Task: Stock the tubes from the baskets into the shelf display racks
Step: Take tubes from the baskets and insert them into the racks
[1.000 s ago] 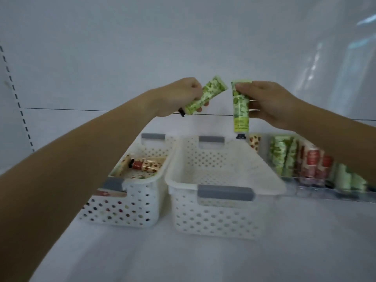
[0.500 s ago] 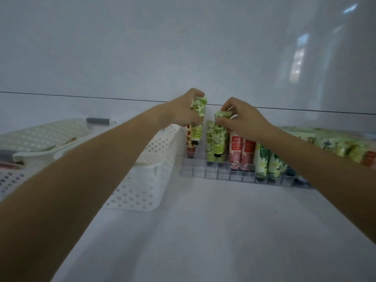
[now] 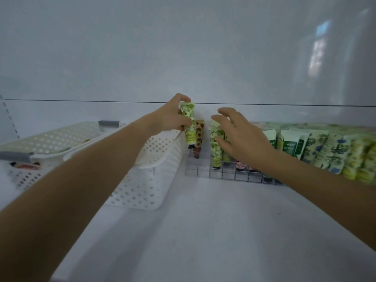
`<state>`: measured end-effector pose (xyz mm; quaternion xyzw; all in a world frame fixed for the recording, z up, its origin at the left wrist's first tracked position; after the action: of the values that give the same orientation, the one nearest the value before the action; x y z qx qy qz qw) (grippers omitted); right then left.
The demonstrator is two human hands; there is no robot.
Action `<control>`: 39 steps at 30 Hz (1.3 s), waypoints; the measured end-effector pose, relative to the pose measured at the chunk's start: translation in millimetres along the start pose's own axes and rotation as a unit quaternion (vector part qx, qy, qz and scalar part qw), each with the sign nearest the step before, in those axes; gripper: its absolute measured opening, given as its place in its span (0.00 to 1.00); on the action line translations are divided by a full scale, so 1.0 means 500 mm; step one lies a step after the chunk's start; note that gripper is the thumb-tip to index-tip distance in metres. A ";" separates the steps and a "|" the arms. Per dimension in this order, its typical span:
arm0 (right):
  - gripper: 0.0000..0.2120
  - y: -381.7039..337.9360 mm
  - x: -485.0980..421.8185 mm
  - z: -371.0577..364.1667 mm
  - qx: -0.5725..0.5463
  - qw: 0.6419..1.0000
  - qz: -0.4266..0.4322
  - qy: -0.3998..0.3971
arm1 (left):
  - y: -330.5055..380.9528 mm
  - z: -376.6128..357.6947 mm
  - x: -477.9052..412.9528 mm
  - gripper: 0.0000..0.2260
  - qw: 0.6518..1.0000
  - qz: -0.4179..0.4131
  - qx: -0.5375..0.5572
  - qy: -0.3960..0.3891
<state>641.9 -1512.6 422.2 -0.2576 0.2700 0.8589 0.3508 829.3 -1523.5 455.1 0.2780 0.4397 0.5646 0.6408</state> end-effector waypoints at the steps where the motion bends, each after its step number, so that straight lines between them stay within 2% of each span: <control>1: 0.23 -0.003 0.016 0.004 -0.017 1.000 0.006 0.004 | 0.001 0.002 -0.001 0.22 1.000 0.001 0.006 0.005; 6: 0.24 -0.030 0.132 -0.034 -0.084 0.990 0.052 -0.099 | 0.027 0.000 -0.012 0.15 0.999 -0.030 0.021 0.030; 10: 0.24 -0.022 0.173 -0.060 -0.140 0.981 0.001 -0.137 | 0.082 -0.023 -0.022 0.11 0.995 -0.089 -0.039 0.018; 17: 0.24 -0.019 0.174 -0.066 -0.172 0.975 -0.009 -0.140 | 0.158 -0.102 -0.023 0.11 0.984 -0.161 -0.070 -0.028; 19: 0.24 -0.019 0.173 -0.065 -0.176 0.974 -0.010 -0.143 | 0.155 -0.127 -0.022 0.11 0.982 -0.154 -0.088 -0.064; 22: 0.24 -0.019 0.174 -0.064 -0.177 0.973 -0.012 -0.147 | 0.131 -0.148 -0.022 0.18 0.972 -0.139 -0.167 -0.089; 28: 0.24 -0.019 0.172 -0.062 -0.178 0.973 -0.013 -0.146 | 0.085 -0.172 -0.025 0.16 0.957 -0.110 -0.246 -0.109; 35: 0.24 -0.018 0.172 -0.067 -0.181 0.974 -0.011 -0.138 | 0.096 -0.161 -0.024 0.14 0.962 -0.133 -0.228 -0.076; 39: 0.24 -0.019 0.171 -0.063 -0.181 0.976 -0.009 -0.122 | 0.110 -0.113 -0.013 0.11 0.950 -0.170 -0.260 -0.035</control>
<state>604.0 -1487.5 342.5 -0.2121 0.0630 0.9151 0.3370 753.6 -1526.1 477.7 0.0427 0.2954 0.5322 0.7923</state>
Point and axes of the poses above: each hand's wrist, its own x-axis away from the middle knuckle, its own z-axis out of the back of the hand, y = z × x, the point moved 3 cm from there along -x, towards the middle knuckle, and after that the axes turned 8 degrees about x, right-handed, at the moved point
